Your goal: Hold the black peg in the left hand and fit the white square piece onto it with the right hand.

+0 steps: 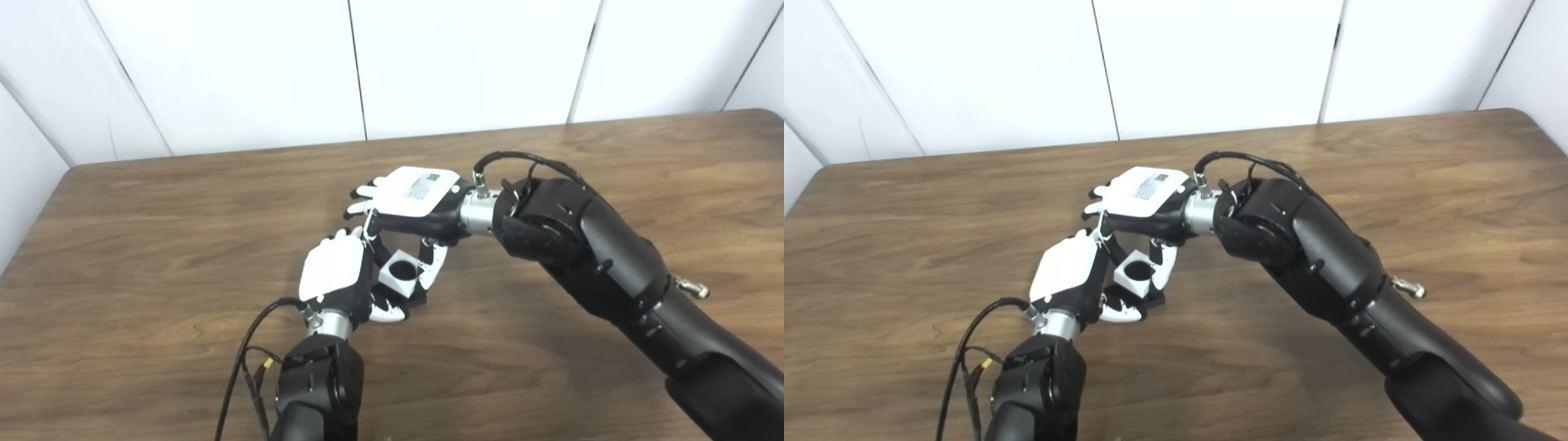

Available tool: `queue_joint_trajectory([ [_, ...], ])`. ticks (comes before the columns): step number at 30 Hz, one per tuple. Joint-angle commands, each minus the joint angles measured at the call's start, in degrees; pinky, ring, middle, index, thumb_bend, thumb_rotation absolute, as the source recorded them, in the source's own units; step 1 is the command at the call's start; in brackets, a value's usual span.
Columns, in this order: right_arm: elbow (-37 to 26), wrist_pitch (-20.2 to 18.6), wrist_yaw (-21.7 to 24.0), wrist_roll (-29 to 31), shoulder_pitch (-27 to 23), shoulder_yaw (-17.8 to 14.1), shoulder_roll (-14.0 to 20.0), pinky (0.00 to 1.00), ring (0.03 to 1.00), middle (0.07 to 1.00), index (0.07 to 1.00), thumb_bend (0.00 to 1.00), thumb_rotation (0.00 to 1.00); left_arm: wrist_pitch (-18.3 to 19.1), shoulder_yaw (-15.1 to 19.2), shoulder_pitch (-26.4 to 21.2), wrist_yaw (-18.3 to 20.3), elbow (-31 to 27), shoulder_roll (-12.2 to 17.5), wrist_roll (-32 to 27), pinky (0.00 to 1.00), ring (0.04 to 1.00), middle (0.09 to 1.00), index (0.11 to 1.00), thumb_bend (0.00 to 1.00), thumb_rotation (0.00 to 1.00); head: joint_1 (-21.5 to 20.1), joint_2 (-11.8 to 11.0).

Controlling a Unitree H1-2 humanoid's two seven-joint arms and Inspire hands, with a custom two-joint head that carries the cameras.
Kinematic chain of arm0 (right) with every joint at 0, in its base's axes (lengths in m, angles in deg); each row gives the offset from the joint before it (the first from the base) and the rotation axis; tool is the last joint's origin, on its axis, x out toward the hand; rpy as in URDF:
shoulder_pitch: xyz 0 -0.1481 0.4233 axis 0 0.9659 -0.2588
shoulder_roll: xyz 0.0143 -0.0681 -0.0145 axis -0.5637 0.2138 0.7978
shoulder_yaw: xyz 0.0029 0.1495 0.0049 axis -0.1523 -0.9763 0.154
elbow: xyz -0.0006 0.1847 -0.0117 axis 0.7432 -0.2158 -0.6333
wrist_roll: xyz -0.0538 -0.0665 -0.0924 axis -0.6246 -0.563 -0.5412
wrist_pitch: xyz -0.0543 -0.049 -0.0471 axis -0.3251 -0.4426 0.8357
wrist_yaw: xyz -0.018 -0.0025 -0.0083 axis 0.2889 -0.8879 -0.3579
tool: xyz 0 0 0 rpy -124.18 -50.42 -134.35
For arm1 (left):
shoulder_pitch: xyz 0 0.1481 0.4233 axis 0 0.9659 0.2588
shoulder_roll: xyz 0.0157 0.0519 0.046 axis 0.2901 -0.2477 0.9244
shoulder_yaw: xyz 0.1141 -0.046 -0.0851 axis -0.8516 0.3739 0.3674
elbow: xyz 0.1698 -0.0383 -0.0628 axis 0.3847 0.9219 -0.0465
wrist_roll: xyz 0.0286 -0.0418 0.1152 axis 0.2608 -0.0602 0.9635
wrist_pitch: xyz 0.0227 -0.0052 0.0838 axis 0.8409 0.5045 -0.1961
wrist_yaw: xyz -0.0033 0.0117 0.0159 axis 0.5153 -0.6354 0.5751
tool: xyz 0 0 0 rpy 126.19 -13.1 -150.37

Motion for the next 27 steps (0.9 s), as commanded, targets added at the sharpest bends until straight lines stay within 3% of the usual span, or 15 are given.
queue_joint_trajectory([
  [1, -0.51, 1.1, -1.44, 0.11, -1.96, -0.34, -0.7, 1.0, 1.0, 0.934, 0.492, 0.52, 0.14, -0.1, -0.2, -0.57, -0.45, 1.56, -0.22, 0.47, 1.0, 1.0, 0.971, 0.48, 0.52, 0.05, -0.13, 0.03],
  [16, 0.17, 0.81, -0.78, -0.99, -2.12, 0.03, -0.46, 1.0, 1.0, 0.939, 0.493, 0.52, 0.15, 0.05, -0.22, -0.56, -0.1, 1.22, -0.59, 0.45, 1.0, 1.0, 0.969, 0.479, 0.53, 0.06, 0.56, 0.04],
  [17, 0.22, 0.78, -0.78, -1.12, -2.09, 0.01, -0.38, 1.0, 1.0, 0.937, 0.557, 0.71, 0.18, 0.02, -0.16, -0.49, -0.24, 1.16, -0.56, 0.27, 1.0, 1.0, 0.966, 0.479, 0.53, 0.06, 0.61, 0.08],
  [18, 0.27, 0.66, -0.61, -1.11, -2.06, -0.04, -0.26, 1.0, 1.0, 0.936, 0.599, 0.83, 0.21, 0.02, -0.07, -0.4, -0.33, 1.07, -0.57, 0.12, 1.0, 1.0, 0.964, 0.479, 0.53, 0.06, 0.61, 0.13],
  [19, 0.35, 0.57, -0.45, -1.07, -2.03, -0.1, -0.16, 1.0, 1.0, 0.938, 0.62, 0.88, 0.23, -0.03, -0.03, -0.33, -0.46, 1.03, -0.5, 0.03, 1.0, 1.0, 0.963, 0.479, 0.53, 0.06, 0.61, 0.13],
  [22, 0.68, 0.51, -0.18, -1.0, -1.97, -0.1, 0.17, 1.0, 1.0, 0.939, 0.647, 0.95, 0.27, -0.1, 0.01, -0.22, -0.23, 0.83, -0.29, -0.08, 1.0, 1.0, 0.958, 0.48, 0.53, 0.06, 0.56, 0.15],
  [27, 0.94, 0.38, -0.16, -1.07, -1.81, -0.08, 0.61, 1.0, 1.0, 0.943, 0.663, 0.98, 0.3, -0.09, 0.15, -0.22, 0.17, 0.45, -0.3, -0.21, 1.0, 1.0, 0.956, 0.481, 0.53, 0.06, 0.56, 0.31],
])
